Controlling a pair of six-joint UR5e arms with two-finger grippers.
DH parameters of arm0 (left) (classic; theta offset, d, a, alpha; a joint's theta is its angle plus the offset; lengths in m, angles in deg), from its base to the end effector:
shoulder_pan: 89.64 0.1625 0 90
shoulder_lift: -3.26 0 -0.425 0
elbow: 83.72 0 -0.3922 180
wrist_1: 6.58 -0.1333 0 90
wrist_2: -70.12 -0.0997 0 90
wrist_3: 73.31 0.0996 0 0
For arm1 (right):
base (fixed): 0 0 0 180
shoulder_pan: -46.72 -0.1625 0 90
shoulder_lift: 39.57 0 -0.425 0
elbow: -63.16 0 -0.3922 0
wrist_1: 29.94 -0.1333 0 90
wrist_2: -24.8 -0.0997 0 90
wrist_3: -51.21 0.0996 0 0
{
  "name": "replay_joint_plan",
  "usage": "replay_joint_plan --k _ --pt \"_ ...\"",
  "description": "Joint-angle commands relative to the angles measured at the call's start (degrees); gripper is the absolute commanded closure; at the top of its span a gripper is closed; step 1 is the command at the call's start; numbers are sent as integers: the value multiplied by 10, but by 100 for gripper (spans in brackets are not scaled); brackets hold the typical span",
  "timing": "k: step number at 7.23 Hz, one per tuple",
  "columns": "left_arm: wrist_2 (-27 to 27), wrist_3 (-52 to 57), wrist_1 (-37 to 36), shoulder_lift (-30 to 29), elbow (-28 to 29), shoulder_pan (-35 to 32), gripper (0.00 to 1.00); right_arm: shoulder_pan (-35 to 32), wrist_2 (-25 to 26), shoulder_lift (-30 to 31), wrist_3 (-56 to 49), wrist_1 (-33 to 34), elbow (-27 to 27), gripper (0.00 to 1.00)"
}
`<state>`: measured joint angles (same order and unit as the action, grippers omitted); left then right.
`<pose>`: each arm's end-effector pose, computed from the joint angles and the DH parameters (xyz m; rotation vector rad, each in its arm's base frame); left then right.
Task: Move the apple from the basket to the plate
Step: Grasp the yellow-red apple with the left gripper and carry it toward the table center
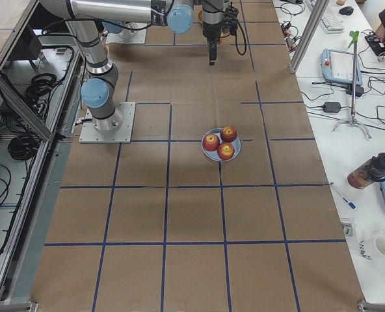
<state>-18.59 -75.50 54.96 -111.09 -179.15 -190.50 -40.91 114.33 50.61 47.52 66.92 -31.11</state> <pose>-0.2486 -0.5765 0.2531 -0.2356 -3.1127 -0.0397 0.1136 -0.4994 0.4649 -0.0364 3.1348 -0.0764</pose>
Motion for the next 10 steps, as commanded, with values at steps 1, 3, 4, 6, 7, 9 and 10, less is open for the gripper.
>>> replay_joint_plan --k 1,3,4,6,7,9,10 --pt "0 -105 -17 -58 36 -68 67 0 -1 0 0 0 0 0" --pt "-1 -132 -18 -102 74 -93 67 0 -1 0 0 0 0 0" --pt "-1 -132 -18 -108 75 -97 66 0 0 0 0 0 0 0" --pt "7 -151 -19 -107 75 -101 17 0 0 0 0 0 0 0" --pt "6 -153 -19 -103 76 -110 7 0 -1 0 0 0 0 0" --pt "1 -143 12 -55 77 -107 2 0 -1 0 0 0 0 0" --pt "0 -93 67 1 75 -88 2 0 -1 0 0 0 0 0"
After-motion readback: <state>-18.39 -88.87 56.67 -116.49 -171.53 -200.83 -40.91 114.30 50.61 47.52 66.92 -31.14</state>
